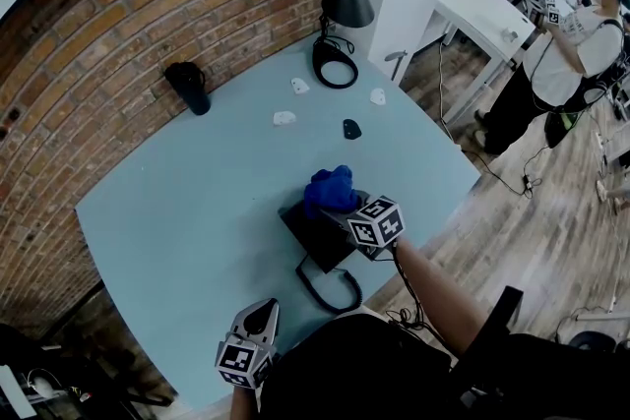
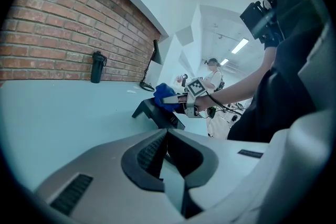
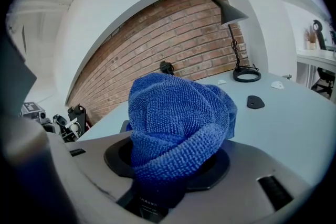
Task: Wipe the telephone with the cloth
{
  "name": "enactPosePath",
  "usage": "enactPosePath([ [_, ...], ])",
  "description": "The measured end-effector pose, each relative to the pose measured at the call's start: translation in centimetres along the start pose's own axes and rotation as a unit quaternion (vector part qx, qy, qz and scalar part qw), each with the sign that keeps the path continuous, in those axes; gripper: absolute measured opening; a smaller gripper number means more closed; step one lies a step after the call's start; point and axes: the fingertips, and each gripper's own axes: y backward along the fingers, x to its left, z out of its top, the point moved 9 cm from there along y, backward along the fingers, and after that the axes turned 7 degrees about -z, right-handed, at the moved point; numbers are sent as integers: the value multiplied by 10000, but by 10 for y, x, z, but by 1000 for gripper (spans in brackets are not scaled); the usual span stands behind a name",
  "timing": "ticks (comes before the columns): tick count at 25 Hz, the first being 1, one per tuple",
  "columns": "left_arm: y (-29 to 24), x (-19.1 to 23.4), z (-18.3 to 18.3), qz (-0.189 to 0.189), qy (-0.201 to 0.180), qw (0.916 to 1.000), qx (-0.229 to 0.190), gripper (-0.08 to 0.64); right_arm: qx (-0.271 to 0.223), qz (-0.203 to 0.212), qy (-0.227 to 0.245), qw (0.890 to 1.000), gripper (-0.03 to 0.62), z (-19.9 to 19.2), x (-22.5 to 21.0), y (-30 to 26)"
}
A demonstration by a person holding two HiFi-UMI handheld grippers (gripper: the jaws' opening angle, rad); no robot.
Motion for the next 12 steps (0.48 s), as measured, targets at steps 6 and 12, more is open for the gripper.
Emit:
enactPosePath([
  [6,-2,-1,-2,-19,-4,10000,34,0,49,74,-2,10000,215,-9,-2,6],
  [12,-2,-2,-1,-30,-21,10000,41,0,82,81,11,9999,215,-18,-1,12],
])
